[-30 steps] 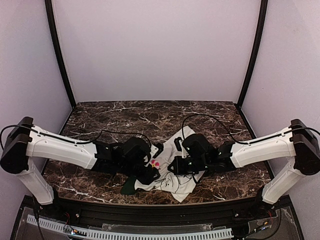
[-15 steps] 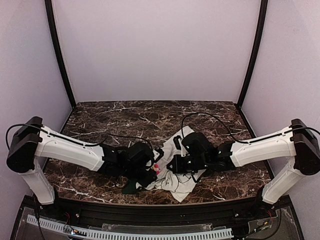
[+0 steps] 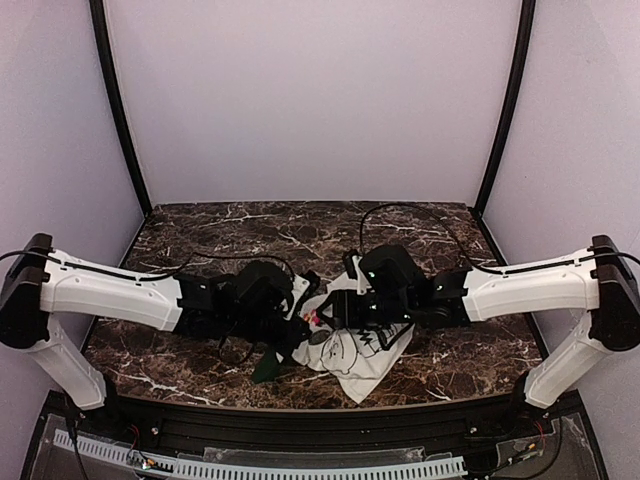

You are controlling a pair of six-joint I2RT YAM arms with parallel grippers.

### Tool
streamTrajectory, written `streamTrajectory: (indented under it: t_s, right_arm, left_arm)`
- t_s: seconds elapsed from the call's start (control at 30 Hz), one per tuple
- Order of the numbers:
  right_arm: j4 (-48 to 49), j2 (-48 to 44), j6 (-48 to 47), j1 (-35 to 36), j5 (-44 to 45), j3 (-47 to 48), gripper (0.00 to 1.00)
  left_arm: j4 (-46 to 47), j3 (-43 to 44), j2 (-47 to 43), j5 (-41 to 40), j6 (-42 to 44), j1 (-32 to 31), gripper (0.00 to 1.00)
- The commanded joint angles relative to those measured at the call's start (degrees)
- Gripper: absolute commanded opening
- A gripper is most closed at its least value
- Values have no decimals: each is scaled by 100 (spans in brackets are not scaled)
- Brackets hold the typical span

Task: Remove the brooch from the garment
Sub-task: Pick up the brooch from the crumpled clothing.

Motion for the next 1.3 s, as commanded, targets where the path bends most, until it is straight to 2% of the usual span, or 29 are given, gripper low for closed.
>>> streamTrajectory:
  t_s: [0.0,0.1,0.27,0.6,0.83,1.17,1.27]
  right_arm:
    - [-744,-503,391,52,396,66,68]
    - [-1002,-1064,911,89,452,-145,71]
    - [-861,-1666,1541,249,225,-595,71]
    - [-361,-1124,1503,697,-39,-483,51]
    - [-727,-886,1756,764,316,-396,38]
    - [-1043,-789,1890,774,491,-496,29]
    - [-1153,-732,1924,774,527,-479,22]
  left_arm:
    - [667,-108,-538,968,-276,139,1]
    - [706,-76,-503,1387,-417,198,1]
    - [719,58,-134,1971,-568,303,1]
    - [1280,162,297,2906,-973,500,1]
    - [1360,164,405,3021,-1037,516,1]
    - [1447,168,485,3094,-1089,514,1]
    - [1451,161,483,3092,-1089,516,1]
